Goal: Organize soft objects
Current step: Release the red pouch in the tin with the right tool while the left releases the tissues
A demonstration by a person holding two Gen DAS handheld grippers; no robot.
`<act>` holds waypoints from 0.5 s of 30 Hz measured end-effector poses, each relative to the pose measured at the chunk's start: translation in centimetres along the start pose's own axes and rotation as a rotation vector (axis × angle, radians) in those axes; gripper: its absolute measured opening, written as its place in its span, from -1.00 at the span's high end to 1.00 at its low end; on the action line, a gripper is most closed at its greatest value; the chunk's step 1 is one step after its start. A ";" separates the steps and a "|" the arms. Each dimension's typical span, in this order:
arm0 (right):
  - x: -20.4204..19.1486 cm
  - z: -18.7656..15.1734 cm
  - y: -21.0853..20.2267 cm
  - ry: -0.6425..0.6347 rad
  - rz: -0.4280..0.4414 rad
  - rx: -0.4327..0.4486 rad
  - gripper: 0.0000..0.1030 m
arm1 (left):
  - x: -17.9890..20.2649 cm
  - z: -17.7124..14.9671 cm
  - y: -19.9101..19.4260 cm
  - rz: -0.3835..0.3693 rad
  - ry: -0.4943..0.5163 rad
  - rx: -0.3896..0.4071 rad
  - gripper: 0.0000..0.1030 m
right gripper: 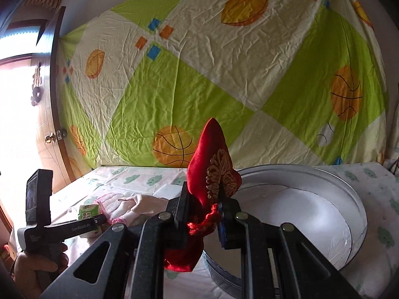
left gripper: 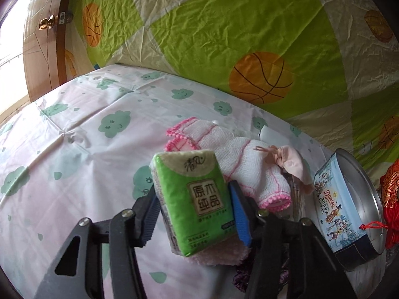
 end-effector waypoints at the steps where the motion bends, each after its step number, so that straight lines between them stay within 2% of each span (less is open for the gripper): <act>1: 0.2 0.1 -0.1 0.009 -0.004 0.004 0.62 | -0.4 0.1 -0.5 -0.006 -0.009 0.024 0.00; 5: 0.8 0.6 -0.8 0.018 -0.030 0.042 0.62 | -1.8 1.1 -3.0 -0.034 -0.045 0.125 0.00; 9: 1.7 1.3 -1.5 -0.015 -0.066 0.082 0.62 | -2.3 2.4 -5.6 -0.023 -0.037 0.223 0.00; 12: 2.9 1.6 -2.1 -0.069 -0.123 0.116 0.62 | -1.4 3.3 -7.2 -0.058 -0.029 0.271 -0.01; 15: 4.8 1.5 -2.5 -0.126 -0.186 0.133 0.62 | 0.7 3.7 -8.3 -0.094 0.024 0.310 -0.01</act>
Point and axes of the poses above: each gripper's, at about its wrist camera, not at the fingertips, and y roughly the way its jaws point, x to its right, z to its top, the point moved 6 cm from there along y, roughly the way its jaws point, and after that the axes turned 9 degrees about x, right-handed, at the moved point
